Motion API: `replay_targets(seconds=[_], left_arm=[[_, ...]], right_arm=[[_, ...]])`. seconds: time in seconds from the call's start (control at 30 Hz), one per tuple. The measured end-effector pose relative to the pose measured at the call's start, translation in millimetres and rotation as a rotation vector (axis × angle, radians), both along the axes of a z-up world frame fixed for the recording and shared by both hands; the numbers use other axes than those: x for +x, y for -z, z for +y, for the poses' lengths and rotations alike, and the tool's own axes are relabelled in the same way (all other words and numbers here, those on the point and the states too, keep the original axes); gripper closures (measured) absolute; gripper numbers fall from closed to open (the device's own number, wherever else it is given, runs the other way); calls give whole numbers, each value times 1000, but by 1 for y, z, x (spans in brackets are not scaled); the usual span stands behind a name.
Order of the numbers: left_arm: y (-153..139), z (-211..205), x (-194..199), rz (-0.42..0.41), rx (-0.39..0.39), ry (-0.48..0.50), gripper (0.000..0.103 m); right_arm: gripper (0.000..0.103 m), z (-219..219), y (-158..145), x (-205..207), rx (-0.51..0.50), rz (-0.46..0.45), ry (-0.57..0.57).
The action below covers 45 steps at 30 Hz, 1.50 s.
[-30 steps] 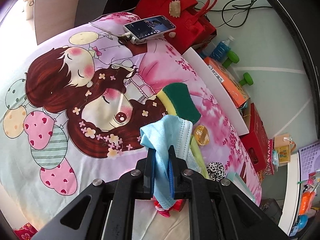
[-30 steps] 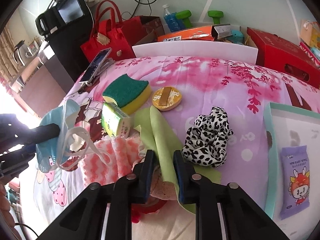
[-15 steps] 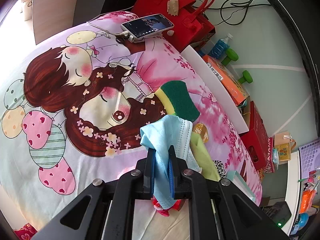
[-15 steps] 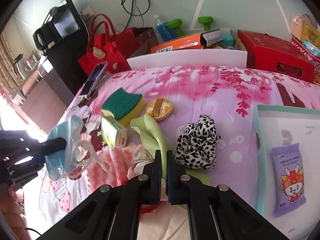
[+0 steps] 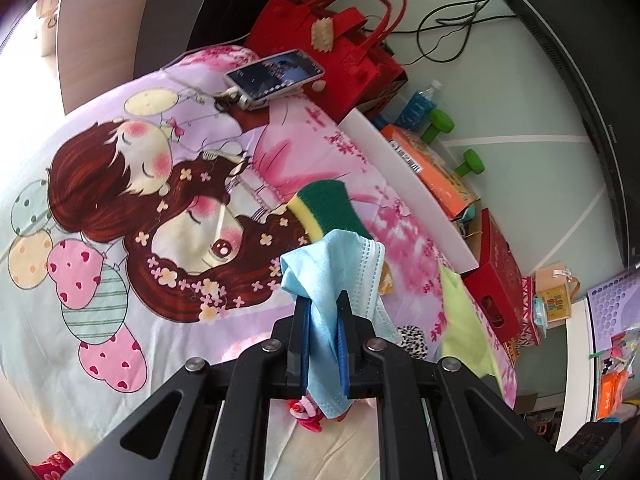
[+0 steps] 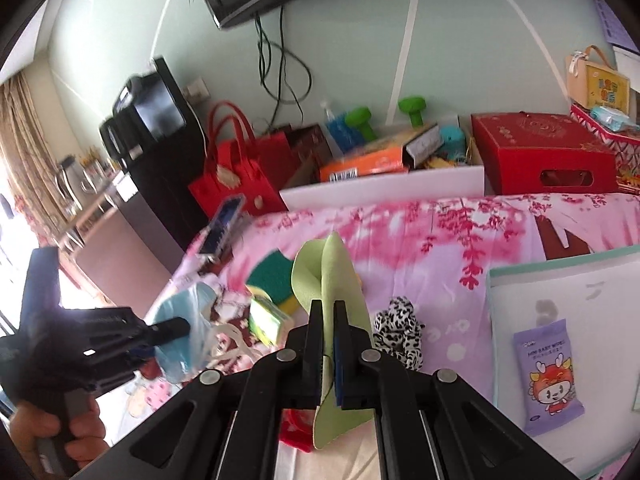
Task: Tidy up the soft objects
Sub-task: 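Carry the mask and cloth over the white tray and release them inside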
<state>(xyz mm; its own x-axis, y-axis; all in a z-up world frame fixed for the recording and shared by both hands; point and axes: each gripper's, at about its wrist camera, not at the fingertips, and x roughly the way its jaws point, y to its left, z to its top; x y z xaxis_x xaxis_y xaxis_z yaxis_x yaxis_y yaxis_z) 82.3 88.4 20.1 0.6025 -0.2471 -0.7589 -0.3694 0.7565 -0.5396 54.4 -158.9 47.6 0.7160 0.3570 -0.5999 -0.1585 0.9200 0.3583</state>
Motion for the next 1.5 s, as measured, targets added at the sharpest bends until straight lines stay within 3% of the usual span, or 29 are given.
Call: replay_targets(seconds=[0.47, 0.6, 0.77, 1.2, 1.5], left_arm=[[-21, -33, 0, -57, 57, 80, 92], [-28, -62, 4, -78, 79, 156, 92], [-32, -111, 12, -110, 112, 280, 92], [-6, -258, 21, -172, 138, 675, 91], [27, -303, 25, -158, 124, 759, 91]], right_arm=[[99, -44, -33, -23, 65, -93, 96], [99, -65, -26, -23, 58, -69, 158], [99, -111, -14, -28, 33, -32, 314], [99, -224, 14, -51, -38, 39, 665], [99, -267, 39, -62, -28, 101, 782]])
